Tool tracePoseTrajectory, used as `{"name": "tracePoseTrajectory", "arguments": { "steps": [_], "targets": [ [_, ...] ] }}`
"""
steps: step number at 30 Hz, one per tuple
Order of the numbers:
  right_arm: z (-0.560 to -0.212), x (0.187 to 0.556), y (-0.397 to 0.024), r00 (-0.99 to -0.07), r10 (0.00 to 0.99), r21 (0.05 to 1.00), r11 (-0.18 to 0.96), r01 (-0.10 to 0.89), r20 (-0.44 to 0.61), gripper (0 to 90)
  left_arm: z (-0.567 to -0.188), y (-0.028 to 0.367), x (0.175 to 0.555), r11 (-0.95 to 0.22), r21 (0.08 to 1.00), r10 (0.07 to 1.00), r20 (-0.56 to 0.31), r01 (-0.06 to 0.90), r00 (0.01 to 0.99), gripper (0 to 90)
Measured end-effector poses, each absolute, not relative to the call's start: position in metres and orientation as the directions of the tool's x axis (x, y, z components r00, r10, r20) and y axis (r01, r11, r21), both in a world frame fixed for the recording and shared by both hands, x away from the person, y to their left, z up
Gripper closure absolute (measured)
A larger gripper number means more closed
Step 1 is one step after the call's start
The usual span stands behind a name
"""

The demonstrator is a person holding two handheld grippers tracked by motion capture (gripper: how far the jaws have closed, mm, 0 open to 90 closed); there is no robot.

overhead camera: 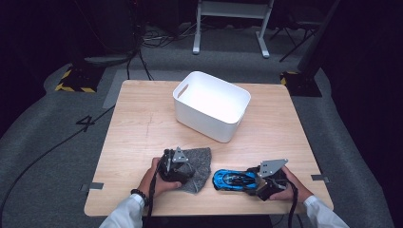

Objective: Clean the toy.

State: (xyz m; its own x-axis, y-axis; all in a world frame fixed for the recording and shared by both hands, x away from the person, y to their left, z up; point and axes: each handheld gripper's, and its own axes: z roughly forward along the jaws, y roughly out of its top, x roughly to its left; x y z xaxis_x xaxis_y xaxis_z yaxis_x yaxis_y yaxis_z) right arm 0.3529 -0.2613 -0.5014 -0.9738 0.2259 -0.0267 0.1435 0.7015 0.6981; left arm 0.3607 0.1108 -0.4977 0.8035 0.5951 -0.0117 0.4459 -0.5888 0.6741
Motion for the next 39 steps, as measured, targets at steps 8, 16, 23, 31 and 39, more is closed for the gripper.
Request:
{"name": "tracePoseTrajectory", "arguments": {
  "steps": [8,16,23,31,39],
  "targets": [
    [-0.498,0.35,-0.26,-0.97,0.241,0.705,0.692,0.158,-0.019,20.0,-0.497,0.112,0.36,-0.593,0.679,0.585,-0.007,0.434,0.811,54.4],
    [-0.499,0.35,-0.26,-0.966,0.258,0.719,0.672,0.176,-0.004,19.8,-0.494,0.11,0.358,-0.608,0.678,0.572,0.014,0.413,0.82,68.8],
    [-0.502,0.349,-0.256,-0.967,0.254,0.711,0.684,0.164,-0.021,19.4,-0.487,0.105,0.353,-0.592,0.713,0.545,0.011,0.376,0.838,71.9],
    [-0.504,0.349,-0.262,-0.965,0.26,0.72,0.67,0.18,0.0,20.8,-0.473,0.099,0.346,-0.553,0.764,0.503,-0.014,0.334,0.864,71.8],
    [-0.504,0.35,-0.257,-0.969,0.247,0.719,0.673,0.171,-0.002,21.2,-0.454,0.082,0.339,-0.522,0.815,0.412,-0.017,0.251,0.911,71.8]
  ]
}}
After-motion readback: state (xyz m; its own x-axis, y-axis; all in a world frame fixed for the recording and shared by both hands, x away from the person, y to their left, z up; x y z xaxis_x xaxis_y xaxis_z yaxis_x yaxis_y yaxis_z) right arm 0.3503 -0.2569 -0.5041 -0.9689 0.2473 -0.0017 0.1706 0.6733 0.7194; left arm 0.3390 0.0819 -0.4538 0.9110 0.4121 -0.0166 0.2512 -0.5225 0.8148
